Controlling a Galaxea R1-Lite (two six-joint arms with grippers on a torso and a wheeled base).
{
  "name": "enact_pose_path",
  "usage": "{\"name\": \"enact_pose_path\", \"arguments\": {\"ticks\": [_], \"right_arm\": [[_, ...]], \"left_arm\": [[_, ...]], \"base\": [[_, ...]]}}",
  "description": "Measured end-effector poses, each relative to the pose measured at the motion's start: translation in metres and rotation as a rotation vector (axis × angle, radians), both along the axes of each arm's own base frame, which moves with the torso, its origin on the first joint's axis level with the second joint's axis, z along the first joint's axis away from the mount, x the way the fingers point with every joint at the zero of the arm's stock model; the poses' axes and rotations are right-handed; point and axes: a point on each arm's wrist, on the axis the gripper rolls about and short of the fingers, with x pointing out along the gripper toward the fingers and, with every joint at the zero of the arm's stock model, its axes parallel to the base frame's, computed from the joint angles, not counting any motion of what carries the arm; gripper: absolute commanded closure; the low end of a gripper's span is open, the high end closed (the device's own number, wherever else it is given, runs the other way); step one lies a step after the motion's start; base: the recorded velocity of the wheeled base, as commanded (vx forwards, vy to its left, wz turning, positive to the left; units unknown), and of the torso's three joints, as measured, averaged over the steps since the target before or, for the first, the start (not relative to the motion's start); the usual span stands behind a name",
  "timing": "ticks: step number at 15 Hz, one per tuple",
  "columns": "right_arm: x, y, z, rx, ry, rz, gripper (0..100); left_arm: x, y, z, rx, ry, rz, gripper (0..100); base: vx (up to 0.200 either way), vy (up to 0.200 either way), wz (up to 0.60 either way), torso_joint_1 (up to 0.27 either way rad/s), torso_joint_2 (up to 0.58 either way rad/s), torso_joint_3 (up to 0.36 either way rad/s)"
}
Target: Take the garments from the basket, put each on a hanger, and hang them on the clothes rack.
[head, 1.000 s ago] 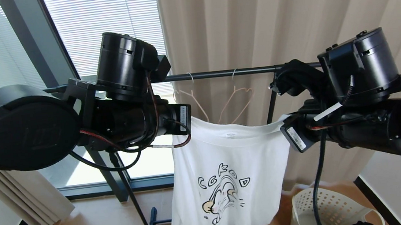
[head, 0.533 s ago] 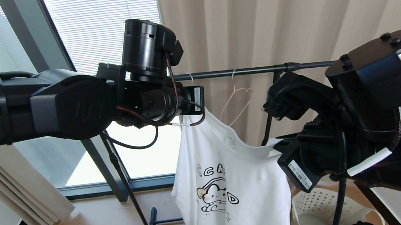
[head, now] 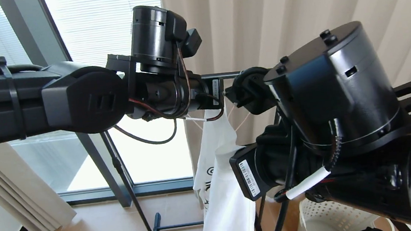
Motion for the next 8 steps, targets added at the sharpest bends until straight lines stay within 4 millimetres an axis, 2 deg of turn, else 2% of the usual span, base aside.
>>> {"name": "enact_pose_path", "arguments": {"ticks": [2, 5, 8], "right_arm": [[0.001, 0.000, -0.004, -0.038, 0.018, -0.002, 100], [0.011, -0.014, -0.008, -0.138, 0.046, -0.032, 100], [0.036, -0.047, -0.009, -0.264, 0.045, -0.090, 100]], "left_arm": [[0.001, 0.001, 0.000, 0.007, 0.002, 0.009, 100], [0.000, 0.013, -0.001, 0.056, 0.050, 0.036, 100], [-0.003, 0.034, -0.004, 0.183, 0.083, 0.118, 100]], "base": [[0.000, 0.000, 0.00, 0.000, 0.00, 0.000], [0.000, 0.000, 0.00, 0.000, 0.00, 0.000], [0.000, 0.000, 0.00, 0.000, 0.00, 0.000]]}}
